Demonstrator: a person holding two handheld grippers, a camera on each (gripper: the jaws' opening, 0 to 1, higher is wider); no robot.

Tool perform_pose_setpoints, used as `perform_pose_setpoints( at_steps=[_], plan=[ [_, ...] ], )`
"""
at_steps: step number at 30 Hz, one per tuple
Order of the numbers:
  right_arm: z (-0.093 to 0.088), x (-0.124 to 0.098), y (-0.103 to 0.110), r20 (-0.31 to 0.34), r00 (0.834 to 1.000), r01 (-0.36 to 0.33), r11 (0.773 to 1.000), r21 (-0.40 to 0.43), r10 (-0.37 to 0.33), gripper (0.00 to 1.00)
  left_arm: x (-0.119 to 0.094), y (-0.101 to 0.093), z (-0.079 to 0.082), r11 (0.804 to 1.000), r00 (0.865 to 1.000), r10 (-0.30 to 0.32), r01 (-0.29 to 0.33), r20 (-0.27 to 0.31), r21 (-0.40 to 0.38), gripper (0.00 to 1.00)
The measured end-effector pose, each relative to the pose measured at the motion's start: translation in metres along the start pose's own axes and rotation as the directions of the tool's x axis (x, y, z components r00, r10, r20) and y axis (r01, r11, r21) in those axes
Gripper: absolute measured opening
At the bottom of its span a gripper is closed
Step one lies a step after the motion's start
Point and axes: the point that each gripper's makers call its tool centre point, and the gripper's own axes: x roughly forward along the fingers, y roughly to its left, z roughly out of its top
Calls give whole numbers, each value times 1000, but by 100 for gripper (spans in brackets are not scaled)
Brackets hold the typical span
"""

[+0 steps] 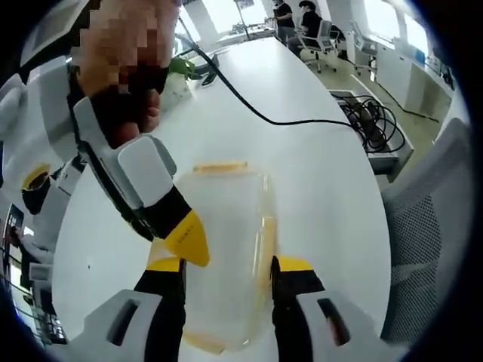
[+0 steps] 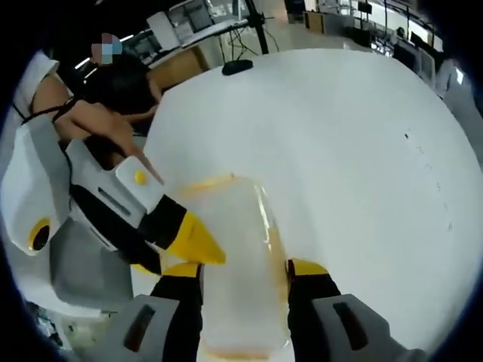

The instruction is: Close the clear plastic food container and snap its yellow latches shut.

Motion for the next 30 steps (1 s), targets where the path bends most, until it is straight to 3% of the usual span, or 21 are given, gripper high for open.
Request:
perform_pose_setpoints(
  at_steps=[5,11,14,25,30],
  plan=[
    [1,-3,1,33,999,39,999,13,-39,45,0,-1,1,1000,1000,-11,11,8,14,46],
    [1,-7,1,82,992,94,995,20,-95,45,-1,-9,0,998,999,-47,47,8,50,57],
    [1,-13,-4,114,982,147,989,17,-148,43,-3,-9,1,998,998,-62,62,21,10,59],
    [-9,-27,-5,127,972,201,980,-6,-199,51,-10,1,-10,997,998,-64,64,7,-40,62],
    [-18,-29,2,135,971,203,979,-32,-197,56,-15,9,-13,996,997,-67,69,28,-65,69]
  ],
)
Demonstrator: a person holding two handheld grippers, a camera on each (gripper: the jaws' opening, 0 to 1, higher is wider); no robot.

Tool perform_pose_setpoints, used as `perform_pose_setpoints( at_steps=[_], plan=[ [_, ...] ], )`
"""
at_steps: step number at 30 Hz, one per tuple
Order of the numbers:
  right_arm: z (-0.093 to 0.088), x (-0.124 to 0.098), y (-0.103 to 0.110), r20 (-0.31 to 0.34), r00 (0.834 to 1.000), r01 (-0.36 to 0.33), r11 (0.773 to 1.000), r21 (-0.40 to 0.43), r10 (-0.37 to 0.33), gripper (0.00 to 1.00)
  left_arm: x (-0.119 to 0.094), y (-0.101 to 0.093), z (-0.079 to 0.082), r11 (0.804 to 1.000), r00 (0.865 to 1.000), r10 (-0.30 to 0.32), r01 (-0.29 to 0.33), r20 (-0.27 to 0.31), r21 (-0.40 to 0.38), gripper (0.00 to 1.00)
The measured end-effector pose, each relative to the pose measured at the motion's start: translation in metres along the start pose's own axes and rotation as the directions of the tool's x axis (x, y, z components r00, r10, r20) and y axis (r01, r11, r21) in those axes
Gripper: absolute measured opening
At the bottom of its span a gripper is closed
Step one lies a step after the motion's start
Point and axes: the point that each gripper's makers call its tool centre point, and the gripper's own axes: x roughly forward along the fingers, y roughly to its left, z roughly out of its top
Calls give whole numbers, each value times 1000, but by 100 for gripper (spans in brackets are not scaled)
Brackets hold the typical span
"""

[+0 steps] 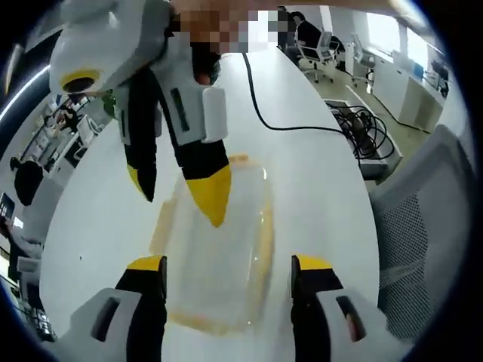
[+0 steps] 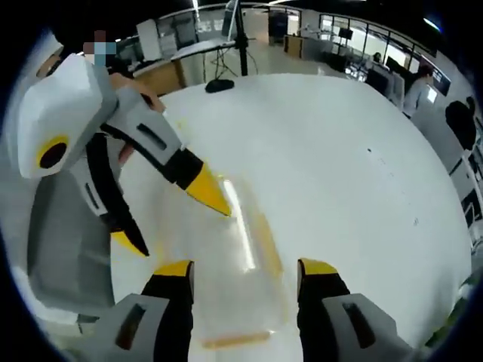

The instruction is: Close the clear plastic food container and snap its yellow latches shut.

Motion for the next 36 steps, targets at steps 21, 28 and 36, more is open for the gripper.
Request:
perform_pose_setpoints(
  at_steps=[21,28,36],
  plan=[
    [-36,-4,15,-79,997,7,988,-154,-19,82,9,23,-32,997,995,-77,76,-61,-33,91],
    [-39,6,18,-117,993,1,980,-200,-25,83,17,20,-37,994,990,-112,112,-90,-8,91],
    [-49,12,16,-163,986,-6,973,-232,-33,82,23,17,-43,988,981,-144,149,-129,32,88]
  ],
)
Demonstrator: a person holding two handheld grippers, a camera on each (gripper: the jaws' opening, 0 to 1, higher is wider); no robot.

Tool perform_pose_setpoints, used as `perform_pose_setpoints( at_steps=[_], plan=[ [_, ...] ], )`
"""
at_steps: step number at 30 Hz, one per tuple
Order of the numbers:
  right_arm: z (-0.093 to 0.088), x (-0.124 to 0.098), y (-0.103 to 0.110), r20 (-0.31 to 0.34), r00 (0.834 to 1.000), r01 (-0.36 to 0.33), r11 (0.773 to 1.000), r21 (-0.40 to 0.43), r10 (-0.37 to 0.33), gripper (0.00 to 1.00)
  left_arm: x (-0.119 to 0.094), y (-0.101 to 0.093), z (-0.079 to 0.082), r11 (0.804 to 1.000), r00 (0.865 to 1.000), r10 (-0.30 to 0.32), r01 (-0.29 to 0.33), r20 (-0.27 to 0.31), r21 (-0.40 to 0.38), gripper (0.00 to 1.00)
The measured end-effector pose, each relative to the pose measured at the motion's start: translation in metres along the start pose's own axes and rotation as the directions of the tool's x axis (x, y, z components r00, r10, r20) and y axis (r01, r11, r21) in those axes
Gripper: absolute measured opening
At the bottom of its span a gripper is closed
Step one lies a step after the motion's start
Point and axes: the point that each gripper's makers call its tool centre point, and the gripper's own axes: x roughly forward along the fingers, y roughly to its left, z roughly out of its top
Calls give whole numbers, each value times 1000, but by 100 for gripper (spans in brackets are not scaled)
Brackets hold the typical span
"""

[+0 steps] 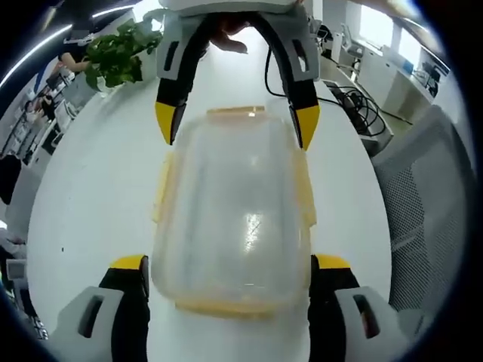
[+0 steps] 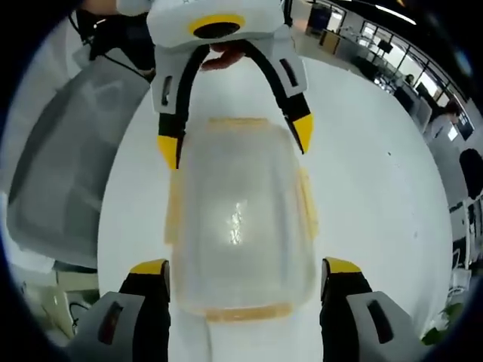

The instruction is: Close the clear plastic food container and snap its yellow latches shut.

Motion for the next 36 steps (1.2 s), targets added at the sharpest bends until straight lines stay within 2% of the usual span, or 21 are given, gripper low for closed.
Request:
perform_pose_setpoints(
  at_steps=[13,24,31,36],
  plan=[
    [-2,1,1,1,1000,2,1000,13,-2,79,3,-1,-2,1000,1000,-1,1,-17,1,87],
    [0,2,3,-8,1000,4,1000,25,-3,79,2,-2,-3,1000,1000,-3,3,-9,6,86],
    [9,6,10,-7,1000,6,999,41,-6,79,-3,-7,-12,1000,1000,-4,4,-6,15,86],
    [22,11,16,-6,1000,6,999,51,-6,79,-8,-11,-23,1000,1000,6,-6,-9,10,87]
  ],
)
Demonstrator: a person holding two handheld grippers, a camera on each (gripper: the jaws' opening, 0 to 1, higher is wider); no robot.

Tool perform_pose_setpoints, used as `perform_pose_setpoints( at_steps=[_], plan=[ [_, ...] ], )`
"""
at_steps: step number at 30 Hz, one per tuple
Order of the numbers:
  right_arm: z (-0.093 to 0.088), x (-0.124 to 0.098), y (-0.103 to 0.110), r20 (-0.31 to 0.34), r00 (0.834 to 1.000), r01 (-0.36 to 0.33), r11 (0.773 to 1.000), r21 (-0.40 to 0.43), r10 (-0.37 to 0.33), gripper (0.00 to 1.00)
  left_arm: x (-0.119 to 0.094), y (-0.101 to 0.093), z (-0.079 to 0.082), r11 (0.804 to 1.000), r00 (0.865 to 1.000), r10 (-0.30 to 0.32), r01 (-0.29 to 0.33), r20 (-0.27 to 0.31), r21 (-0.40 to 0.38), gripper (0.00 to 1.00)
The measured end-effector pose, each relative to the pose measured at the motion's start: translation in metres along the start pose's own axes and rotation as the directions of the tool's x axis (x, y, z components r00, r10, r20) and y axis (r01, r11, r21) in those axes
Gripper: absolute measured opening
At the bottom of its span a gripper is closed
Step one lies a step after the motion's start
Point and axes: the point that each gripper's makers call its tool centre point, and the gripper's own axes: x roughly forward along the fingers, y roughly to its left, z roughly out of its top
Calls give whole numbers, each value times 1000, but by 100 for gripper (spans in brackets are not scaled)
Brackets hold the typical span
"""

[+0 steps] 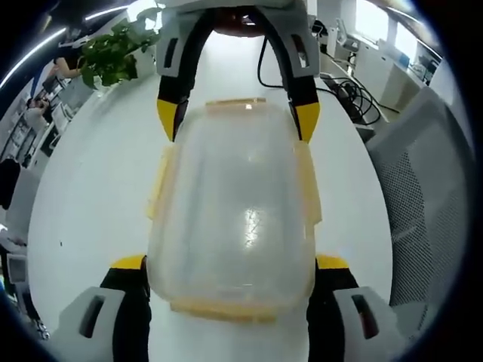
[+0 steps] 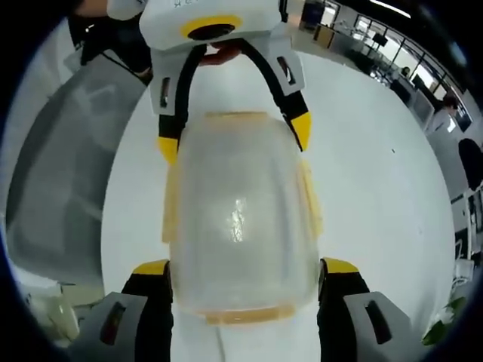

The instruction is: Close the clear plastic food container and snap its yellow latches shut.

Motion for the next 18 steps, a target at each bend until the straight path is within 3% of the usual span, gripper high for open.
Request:
perform_pose_setpoints(
  at_steps=[11,18],
  plan=[
    [28,12,13,3,1000,-12,1000,7,12,80,-15,-7,-26,1000,1000,7,-7,-14,-18,87],
    [36,16,17,-2,1000,-22,1000,-8,22,80,-20,-10,-34,999,1000,15,-15,-5,-38,87]
  ],
)
